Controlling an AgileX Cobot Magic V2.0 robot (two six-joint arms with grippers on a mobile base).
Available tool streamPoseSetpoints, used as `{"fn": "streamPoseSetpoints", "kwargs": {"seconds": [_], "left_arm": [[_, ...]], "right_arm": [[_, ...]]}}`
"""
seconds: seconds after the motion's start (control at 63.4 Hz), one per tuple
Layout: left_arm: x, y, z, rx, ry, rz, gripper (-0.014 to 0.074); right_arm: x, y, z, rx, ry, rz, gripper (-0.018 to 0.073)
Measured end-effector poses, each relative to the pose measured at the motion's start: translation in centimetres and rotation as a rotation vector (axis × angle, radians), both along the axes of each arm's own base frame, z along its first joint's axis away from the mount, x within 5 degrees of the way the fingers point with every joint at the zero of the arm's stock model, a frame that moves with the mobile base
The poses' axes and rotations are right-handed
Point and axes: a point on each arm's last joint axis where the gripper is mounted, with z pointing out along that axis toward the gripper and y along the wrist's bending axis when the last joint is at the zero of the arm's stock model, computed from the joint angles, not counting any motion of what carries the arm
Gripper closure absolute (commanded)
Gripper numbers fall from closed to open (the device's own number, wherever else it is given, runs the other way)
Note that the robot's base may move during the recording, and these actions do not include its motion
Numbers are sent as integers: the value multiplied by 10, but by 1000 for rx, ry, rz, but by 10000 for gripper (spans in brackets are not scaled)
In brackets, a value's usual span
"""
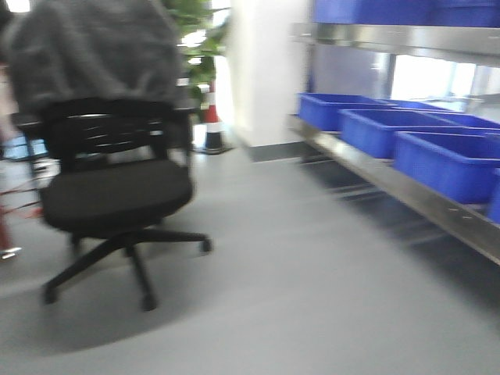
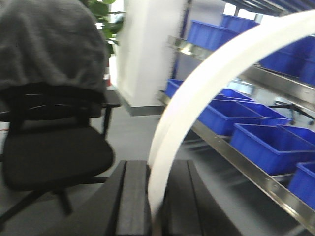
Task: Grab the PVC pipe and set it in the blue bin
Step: 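Drive the base up to the shelf of blue bins holding the arc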
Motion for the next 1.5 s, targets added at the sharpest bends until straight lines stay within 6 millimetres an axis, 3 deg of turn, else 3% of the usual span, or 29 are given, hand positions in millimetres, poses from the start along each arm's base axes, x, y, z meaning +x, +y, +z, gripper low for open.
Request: {"fn": "streamPoseSetpoints", "kwargs": {"seconds": [1.499], "left_arm": [[0, 0, 0, 0, -2, 0, 707]], "right_arm": [[0, 0, 0, 0, 0, 0, 728]]}}
